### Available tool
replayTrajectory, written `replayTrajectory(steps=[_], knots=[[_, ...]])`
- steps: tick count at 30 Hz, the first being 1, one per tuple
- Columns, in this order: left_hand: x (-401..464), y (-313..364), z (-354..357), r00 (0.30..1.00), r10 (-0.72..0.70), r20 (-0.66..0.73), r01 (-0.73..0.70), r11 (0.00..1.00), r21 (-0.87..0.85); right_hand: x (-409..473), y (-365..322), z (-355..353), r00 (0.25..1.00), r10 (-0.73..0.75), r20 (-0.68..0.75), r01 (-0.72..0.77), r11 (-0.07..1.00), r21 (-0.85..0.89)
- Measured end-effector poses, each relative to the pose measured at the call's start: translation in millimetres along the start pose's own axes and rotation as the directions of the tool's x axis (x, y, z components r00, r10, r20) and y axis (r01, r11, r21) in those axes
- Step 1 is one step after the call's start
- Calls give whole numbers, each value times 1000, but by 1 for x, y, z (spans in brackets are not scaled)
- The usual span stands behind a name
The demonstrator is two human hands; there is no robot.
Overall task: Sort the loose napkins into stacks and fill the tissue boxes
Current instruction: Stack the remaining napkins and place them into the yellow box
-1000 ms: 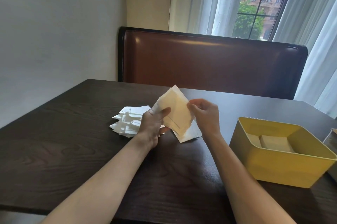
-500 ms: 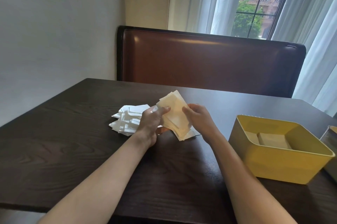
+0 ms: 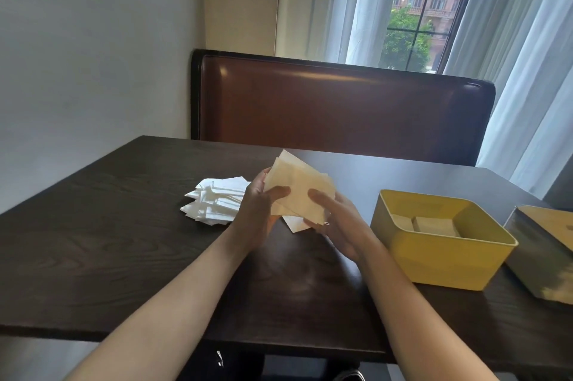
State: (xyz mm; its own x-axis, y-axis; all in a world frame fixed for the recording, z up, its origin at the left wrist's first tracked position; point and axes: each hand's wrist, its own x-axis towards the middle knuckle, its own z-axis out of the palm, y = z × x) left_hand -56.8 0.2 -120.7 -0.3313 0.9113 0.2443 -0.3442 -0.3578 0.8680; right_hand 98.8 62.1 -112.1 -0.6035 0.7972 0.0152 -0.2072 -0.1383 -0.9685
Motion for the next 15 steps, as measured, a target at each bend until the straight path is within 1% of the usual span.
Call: replayTrajectory(steps=[3,5,6,7,9,12,15], knots=[[-9,-1,3,998,18,67,-18,1000,-11,-13,-2,-6,999,-40,26,38,997,74],[-16,-2,5,998,15,68,-16,1000,16,-19,-1,-8,997,-65,39,62,996,62],[-20,-3,5,998,12,55,-14,999,39,-23,0,-9,997,-77,23,76,996,36],[-23,-4,6,999,10,31,-12,997,74,-27,0,-9,995,-97,-12,97,995,-10],[-28,-7,4,999,24,-29,-18,982,189,-31,3,-9,980,-176,-95,158,972,-173],[-40,-11,8,995,70,-75,-34,917,397,-39,9,-10,940,-303,-158,217,886,-409],[-49,-14,18,989,53,-136,13,895,445,-42,18,-10,911,-354,-209,202,828,-523]])
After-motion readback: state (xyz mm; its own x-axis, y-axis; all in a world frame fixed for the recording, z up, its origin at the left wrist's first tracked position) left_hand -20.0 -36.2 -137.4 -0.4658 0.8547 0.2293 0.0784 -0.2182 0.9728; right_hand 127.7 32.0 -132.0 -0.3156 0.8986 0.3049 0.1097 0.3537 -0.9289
